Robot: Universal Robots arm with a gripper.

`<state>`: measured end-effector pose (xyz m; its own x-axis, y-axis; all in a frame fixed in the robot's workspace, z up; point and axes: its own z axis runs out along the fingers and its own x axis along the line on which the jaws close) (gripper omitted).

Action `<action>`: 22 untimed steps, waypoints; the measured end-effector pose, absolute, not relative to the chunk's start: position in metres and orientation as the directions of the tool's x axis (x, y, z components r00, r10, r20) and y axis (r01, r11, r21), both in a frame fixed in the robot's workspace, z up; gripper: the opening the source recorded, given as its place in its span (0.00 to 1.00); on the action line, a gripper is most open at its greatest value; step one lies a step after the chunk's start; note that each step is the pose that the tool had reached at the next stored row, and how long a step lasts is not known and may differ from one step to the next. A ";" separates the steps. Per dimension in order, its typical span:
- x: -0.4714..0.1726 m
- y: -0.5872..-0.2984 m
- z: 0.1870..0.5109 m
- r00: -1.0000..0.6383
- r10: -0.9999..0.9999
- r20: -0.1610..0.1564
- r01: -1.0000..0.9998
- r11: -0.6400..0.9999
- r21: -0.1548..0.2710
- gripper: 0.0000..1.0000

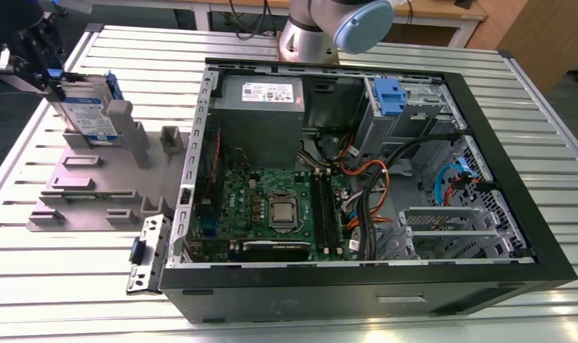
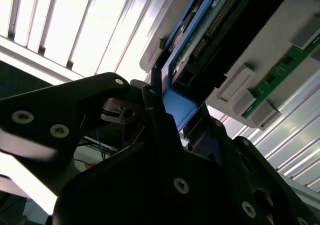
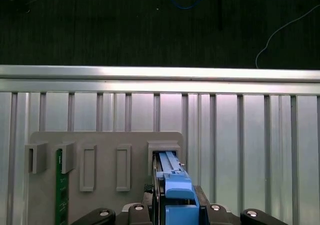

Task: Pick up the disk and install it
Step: 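Pick up the disk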

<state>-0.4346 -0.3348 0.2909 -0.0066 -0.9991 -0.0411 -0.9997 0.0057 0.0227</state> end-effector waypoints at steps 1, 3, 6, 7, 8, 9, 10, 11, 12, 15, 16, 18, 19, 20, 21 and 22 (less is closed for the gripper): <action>-0.435 -0.335 0.291 -0.007 -0.999 -0.041 -1.000 0.006 0.023 0.42; -0.435 -0.335 0.291 -0.007 -0.999 -0.041 -1.000 0.006 0.022 0.42; -0.435 -0.335 0.292 -0.007 -0.999 -0.041 -1.000 0.006 0.023 0.42; -0.435 -0.335 0.291 -0.007 -0.999 -0.041 -1.000 0.006 0.023 0.42; -0.435 -0.335 0.291 -0.007 -0.999 -0.041 -1.000 0.006 0.023 0.42; -0.435 -0.335 0.291 -0.007 -0.999 -0.041 -1.000 0.006 0.023 0.42; -0.435 -0.335 0.290 -0.007 -0.999 -0.041 -1.000 0.006 0.023 0.42; -0.435 -0.335 0.290 -0.007 -0.999 -0.041 -1.000 0.006 0.024 0.42; -0.435 -0.335 0.290 -0.007 -0.999 -0.041 -1.000 0.006 0.024 0.42; -0.435 -0.335 0.290 -0.007 -0.999 -0.041 -1.000 0.006 0.024 0.42; -0.435 -0.335 0.290 -0.007 -0.999 -0.041 -1.000 0.006 0.024 0.42; -0.435 -0.335 0.290 -0.007 -0.999 -0.041 -1.000 0.006 0.024 0.41; -0.435 -0.335 0.290 -0.007 -0.999 -0.041 -1.000 0.006 0.024 0.41; -0.435 -0.335 0.290 -0.007 -0.999 -0.041 -1.000 0.006 0.024 0.37; -0.435 -0.335 0.290 -0.007 -0.999 -0.041 -1.000 0.006 0.024 0.37; -0.435 -0.335 0.290 -0.007 -0.999 -0.041 -1.000 0.006 0.024 0.37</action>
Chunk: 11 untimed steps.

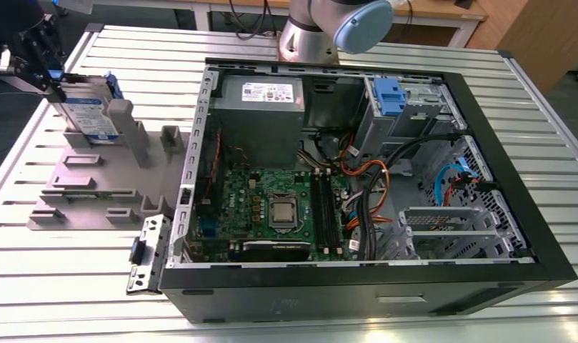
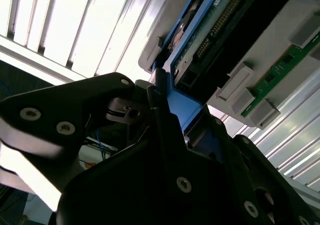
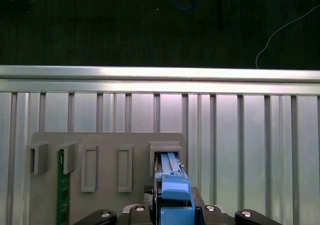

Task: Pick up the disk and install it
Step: 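Pick up the disk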

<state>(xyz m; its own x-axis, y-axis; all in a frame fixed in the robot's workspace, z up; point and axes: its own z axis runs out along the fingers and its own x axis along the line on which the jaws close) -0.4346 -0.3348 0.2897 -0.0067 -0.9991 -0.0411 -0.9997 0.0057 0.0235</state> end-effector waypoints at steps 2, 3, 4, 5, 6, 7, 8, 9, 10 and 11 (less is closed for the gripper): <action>-0.435 -0.335 0.290 -0.007 -0.999 -0.041 -1.000 0.006 0.023 0.37; -0.435 -0.335 0.290 -0.007 -0.999 -0.041 -1.000 0.006 0.023 0.37; -0.435 -0.335 0.290 -0.007 -0.999 -0.041 -1.000 0.006 0.023 0.37; -0.435 -0.335 0.291 -0.007 -0.999 -0.041 -1.000 0.006 0.023 0.37; -0.435 -0.335 0.291 -0.007 -0.999 -0.041 -1.000 0.006 0.023 0.37; -0.435 -0.335 0.292 -0.007 -0.999 -0.041 -1.000 0.006 0.023 0.37; -0.435 -0.335 0.292 -0.007 -0.999 -0.041 -1.000 0.006 0.023 0.37; -0.435 -0.335 0.292 -0.007 -0.999 -0.041 -1.000 0.006 0.023 0.37; -0.435 -0.335 0.293 -0.007 -0.999 -0.041 -1.000 0.006 0.023 0.37; -0.435 -0.335 0.293 -0.007 -0.999 -0.041 -1.000 0.006 0.023 0.37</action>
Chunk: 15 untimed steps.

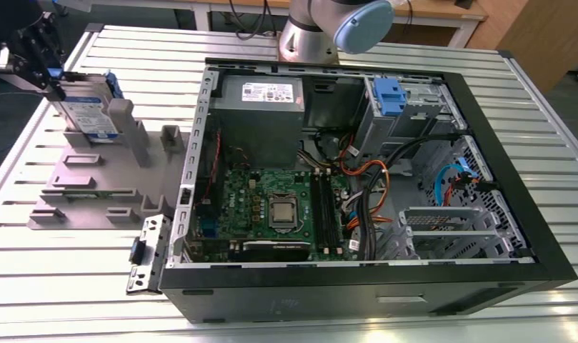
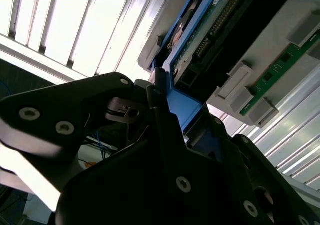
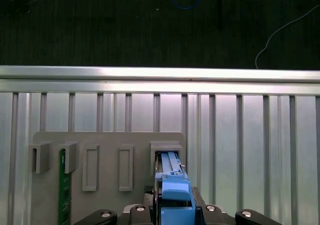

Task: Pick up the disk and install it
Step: 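Pick up the disk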

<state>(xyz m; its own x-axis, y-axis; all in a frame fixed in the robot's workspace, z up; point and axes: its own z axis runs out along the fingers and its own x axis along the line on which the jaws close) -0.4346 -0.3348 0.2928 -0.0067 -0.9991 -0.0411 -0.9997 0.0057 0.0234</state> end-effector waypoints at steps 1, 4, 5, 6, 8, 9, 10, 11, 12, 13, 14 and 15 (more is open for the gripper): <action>-0.435 -0.335 0.293 -0.007 -0.999 -0.041 -1.000 0.006 0.023 0.37; -0.435 -0.335 0.294 -0.007 -0.999 -0.041 -1.000 0.006 0.024 0.37; -0.435 -0.335 0.295 -0.007 -0.999 -0.041 -1.000 0.006 0.023 0.37; -0.435 -0.335 0.295 -0.007 -0.999 -0.041 -1.000 0.006 0.023 0.37; -0.435 -0.335 0.296 -0.007 -0.999 -0.041 -1.000 0.006 0.024 0.37; -0.435 -0.335 0.296 -0.007 -0.999 -0.041 -1.000 0.006 0.024 0.37; -0.435 -0.335 0.296 -0.007 -0.999 -0.041 -1.000 0.006 0.023 0.37; -0.435 -0.335 0.296 -0.007 -0.999 -0.041 -1.000 0.006 0.023 0.37; -0.435 -0.335 0.297 -0.007 -0.999 -0.041 -1.000 0.006 0.023 0.37; -0.435 -0.335 0.297 -0.007 -0.999 -0.041 -1.000 0.006 0.024 0.37; -0.435 -0.335 0.297 -0.007 -0.999 -0.041 -1.000 0.006 0.024 0.37; -0.435 -0.335 0.298 -0.007 -0.999 -0.041 -1.000 0.006 0.023 0.37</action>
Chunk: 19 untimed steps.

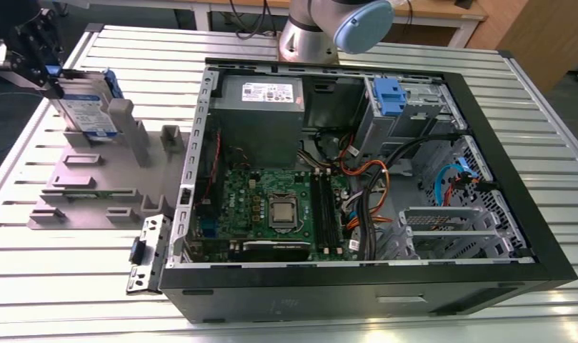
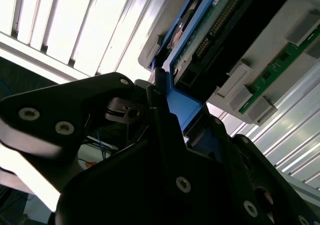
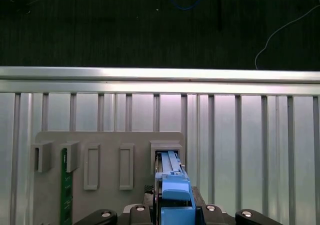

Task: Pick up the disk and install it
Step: 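Pick up the disk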

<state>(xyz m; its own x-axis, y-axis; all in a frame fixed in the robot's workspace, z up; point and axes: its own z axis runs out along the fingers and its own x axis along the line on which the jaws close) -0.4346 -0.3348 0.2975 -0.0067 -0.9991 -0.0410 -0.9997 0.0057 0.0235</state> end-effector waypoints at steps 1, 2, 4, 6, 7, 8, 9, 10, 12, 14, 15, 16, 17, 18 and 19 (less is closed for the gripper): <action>-0.435 -0.335 0.298 -0.007 -0.999 -0.041 -1.000 0.006 0.023 0.37; -0.435 -0.335 0.298 -0.007 -0.999 -0.041 -1.000 0.006 0.024 0.37; -0.435 -0.335 0.299 -0.007 -0.999 -0.041 -1.000 0.006 0.023 0.37; -0.435 -0.335 0.299 -0.007 -0.999 -0.041 -1.000 0.006 0.023 0.37; -0.435 -0.335 0.300 -0.007 -0.999 -0.041 -1.000 0.006 0.024 0.37; -0.435 -0.335 0.300 -0.007 -0.999 -0.041 -1.000 0.006 0.024 0.37; -0.435 -0.335 0.300 -0.007 -0.999 -0.041 -1.000 0.006 0.023 0.37; -0.435 -0.335 0.301 -0.007 -0.999 -0.041 -1.000 0.006 0.023 0.37; -0.435 -0.335 0.301 -0.007 -0.999 -0.041 -1.000 0.006 0.024 0.37; -0.435 -0.335 0.302 -0.007 -0.999 -0.041 -1.000 0.006 0.023 0.37; -0.435 -0.335 0.302 -0.007 -0.999 -0.041 -1.000 0.006 0.023 0.37; -0.435 -0.335 0.303 -0.007 -0.999 -0.041 -1.000 0.006 0.024 0.37; -0.435 -0.335 0.303 -0.007 -0.999 -0.041 -1.000 0.006 0.023 0.37; -0.435 -0.335 0.303 -0.007 -0.999 -0.041 -1.000 0.006 0.024 0.37; -0.435 -0.335 0.303 -0.007 -0.999 -0.041 -1.000 0.006 0.023 0.37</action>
<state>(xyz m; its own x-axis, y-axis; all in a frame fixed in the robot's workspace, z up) -0.4346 -0.3348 0.3034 -0.0067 -0.9991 -0.0411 -0.9997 0.0057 0.0235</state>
